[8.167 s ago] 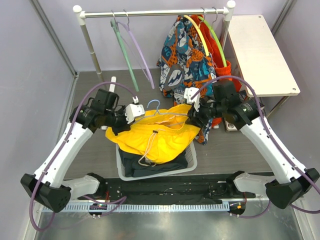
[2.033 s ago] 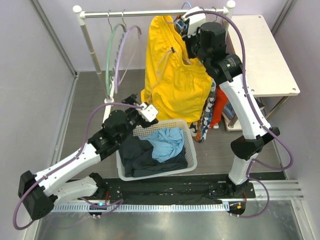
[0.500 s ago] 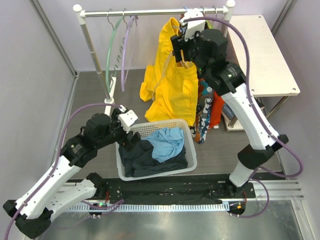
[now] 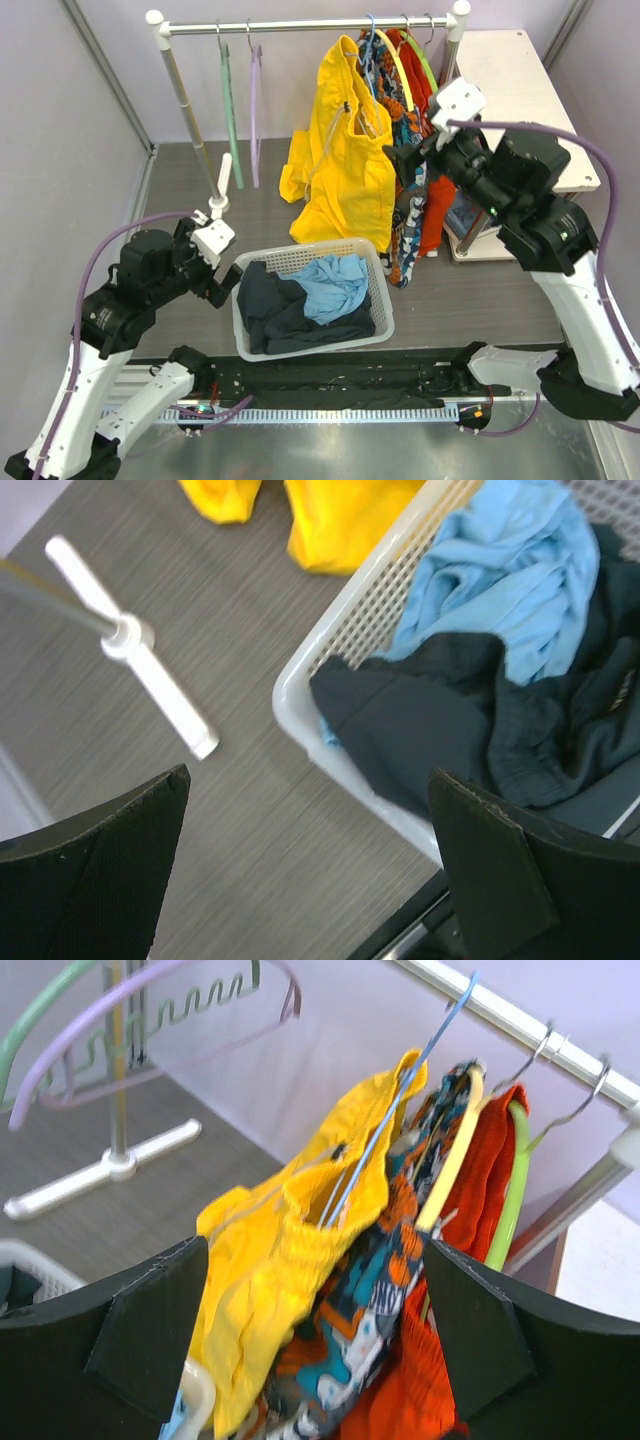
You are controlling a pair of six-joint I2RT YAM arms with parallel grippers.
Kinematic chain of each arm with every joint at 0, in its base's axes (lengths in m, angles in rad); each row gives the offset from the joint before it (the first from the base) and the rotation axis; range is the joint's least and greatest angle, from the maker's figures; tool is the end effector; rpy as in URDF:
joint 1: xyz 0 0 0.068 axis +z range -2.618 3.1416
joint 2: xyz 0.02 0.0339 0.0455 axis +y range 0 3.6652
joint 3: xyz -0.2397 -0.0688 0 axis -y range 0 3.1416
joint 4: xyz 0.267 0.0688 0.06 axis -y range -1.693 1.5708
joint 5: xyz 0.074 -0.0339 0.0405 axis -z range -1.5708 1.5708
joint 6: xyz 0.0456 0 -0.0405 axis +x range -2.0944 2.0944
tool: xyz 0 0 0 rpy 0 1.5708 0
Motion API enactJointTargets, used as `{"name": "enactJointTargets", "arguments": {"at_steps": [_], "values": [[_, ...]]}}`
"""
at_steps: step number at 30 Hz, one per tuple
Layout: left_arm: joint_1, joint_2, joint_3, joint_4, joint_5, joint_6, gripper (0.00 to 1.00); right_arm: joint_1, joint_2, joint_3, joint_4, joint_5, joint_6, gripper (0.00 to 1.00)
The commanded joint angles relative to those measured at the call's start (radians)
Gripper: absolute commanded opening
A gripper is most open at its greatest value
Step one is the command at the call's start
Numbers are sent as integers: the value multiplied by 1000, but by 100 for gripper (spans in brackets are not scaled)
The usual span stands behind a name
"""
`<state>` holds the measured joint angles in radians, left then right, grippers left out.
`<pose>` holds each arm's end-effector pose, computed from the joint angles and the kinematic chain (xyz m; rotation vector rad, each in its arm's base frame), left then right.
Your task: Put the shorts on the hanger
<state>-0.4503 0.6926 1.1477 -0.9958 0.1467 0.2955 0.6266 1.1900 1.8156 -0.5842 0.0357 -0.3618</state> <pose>0.1331 -0.0718 0.3765 0.8516 1.9357 -0.2473 0.1886 0.1345 0.5460 -0.7016 1.3622 0.1837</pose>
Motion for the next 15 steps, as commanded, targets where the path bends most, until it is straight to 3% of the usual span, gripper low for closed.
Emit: {"name": "enactJointTargets", "arguments": {"at_steps": [1, 8, 15], "values": [[59, -7, 40, -147, -82, 64, 100, 1, -110, -122, -107, -5, -30, 94], [70, -87, -5, -242, -191, 87, 100, -79, -396, -453, -226, -121, 32, 94], [128, -145, -95, -210, -251, 65, 100, -134, -538, -659, -324, -157, 33, 94]]}}
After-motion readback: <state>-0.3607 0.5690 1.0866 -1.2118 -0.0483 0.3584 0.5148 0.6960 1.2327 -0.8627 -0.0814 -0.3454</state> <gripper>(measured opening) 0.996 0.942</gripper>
